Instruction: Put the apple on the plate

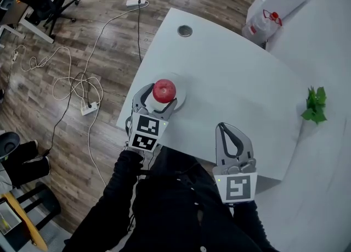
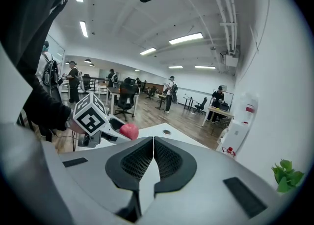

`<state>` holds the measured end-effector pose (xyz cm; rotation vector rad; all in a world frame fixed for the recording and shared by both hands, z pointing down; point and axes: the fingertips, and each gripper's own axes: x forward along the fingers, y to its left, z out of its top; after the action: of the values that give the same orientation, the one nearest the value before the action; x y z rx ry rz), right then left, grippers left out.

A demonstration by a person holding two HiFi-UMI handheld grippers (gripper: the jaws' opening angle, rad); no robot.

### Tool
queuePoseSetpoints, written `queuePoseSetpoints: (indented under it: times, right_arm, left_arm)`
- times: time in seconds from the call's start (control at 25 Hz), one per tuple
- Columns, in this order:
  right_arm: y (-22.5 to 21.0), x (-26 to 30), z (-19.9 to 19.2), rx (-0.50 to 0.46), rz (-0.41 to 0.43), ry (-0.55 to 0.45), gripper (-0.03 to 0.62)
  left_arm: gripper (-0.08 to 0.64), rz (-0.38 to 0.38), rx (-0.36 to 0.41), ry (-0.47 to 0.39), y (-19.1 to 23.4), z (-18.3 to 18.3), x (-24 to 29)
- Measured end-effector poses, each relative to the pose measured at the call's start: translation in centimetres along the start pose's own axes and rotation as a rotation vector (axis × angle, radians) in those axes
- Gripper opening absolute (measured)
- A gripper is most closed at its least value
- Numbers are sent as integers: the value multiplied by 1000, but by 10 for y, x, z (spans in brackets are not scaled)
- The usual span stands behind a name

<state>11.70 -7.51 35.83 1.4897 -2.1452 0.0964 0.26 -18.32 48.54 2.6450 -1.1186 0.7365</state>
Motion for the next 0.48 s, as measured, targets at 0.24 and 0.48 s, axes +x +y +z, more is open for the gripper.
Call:
queuePoseSetpoints:
  times: [0.24, 0.48]
  right_arm:
    - [0, -1, -2, 2, -7, 10, 41]
    - [1, -1, -5, 4, -4, 20, 41]
  left_arm:
    - [354, -10, -19, 55, -1, -30, 20]
    - [354, -27, -34, 76, 1, -43, 37]
